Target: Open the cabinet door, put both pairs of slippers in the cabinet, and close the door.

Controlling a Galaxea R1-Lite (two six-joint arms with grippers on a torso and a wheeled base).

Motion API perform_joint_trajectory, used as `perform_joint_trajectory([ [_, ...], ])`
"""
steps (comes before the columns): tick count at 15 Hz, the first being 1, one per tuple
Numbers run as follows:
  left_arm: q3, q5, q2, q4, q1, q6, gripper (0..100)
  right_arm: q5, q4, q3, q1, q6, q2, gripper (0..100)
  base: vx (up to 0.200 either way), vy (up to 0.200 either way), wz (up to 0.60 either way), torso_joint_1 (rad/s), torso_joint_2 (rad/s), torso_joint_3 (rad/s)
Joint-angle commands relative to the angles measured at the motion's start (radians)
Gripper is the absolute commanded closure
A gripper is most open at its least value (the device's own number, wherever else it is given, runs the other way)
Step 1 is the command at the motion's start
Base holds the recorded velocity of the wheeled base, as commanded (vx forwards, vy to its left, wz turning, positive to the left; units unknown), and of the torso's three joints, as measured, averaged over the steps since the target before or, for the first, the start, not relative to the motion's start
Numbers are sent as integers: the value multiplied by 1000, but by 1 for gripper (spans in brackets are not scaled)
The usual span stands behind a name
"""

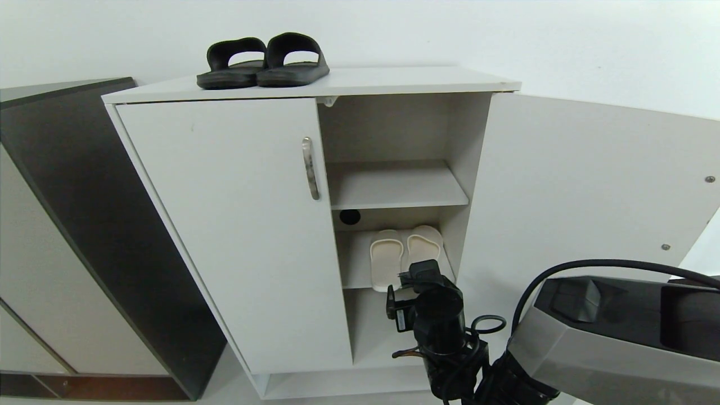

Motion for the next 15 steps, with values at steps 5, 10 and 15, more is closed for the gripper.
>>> perform_joint_trajectory([
  [5, 0, -1, 0, 0, 0, 0, 100, 0, 0, 0, 0, -5, 3, 0, 0, 200, 0, 3, 4, 5],
  [10, 1, -1, 0, 0, 0, 0, 100, 0, 0, 1, 0, -6, 3, 0, 0, 200, 0, 0, 3, 4],
  [15, 0, -1, 0, 0, 0, 0, 100, 14, -26, 31, -1, -31, 3, 0, 0, 200, 0, 0, 2, 3],
])
